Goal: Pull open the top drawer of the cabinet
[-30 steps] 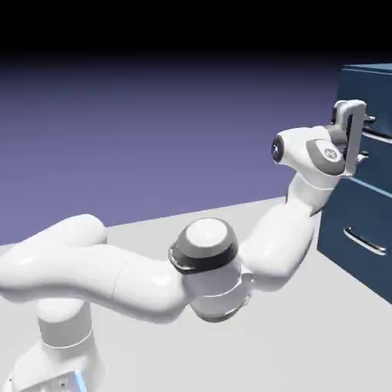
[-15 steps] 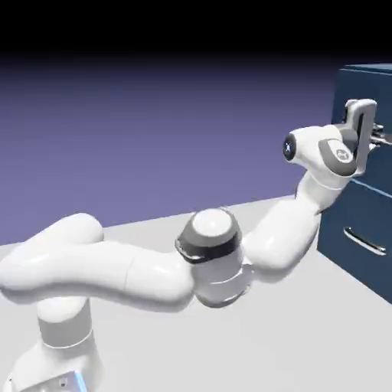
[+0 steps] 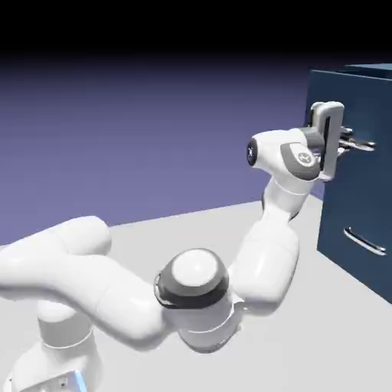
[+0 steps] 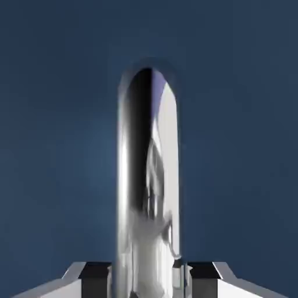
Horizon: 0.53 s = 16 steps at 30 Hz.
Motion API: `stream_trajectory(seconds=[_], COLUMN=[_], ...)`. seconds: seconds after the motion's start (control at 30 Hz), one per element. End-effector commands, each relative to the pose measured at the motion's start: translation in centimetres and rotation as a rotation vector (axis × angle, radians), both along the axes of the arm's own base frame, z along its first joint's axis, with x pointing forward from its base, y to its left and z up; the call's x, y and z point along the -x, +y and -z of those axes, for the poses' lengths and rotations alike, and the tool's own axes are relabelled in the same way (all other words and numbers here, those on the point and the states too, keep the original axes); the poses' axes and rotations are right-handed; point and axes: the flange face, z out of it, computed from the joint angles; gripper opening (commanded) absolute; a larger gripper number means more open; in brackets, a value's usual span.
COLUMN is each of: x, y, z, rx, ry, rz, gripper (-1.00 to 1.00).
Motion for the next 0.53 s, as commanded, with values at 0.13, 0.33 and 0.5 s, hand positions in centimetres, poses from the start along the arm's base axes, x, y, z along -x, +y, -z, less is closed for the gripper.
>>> stream_trajectory(seconds=[0.13,0.33,0.5], x=[4.8,11.1,13.6], y=[0.0,0.0,-0.1], z=[0.0,0.0,0.0], rx=[0.0,0.0,-0.001], ry=[0.002,0.002,0.002], rz=[-0.001,-0.001,-0.001], gripper=[-1.0,-1.0,1.0])
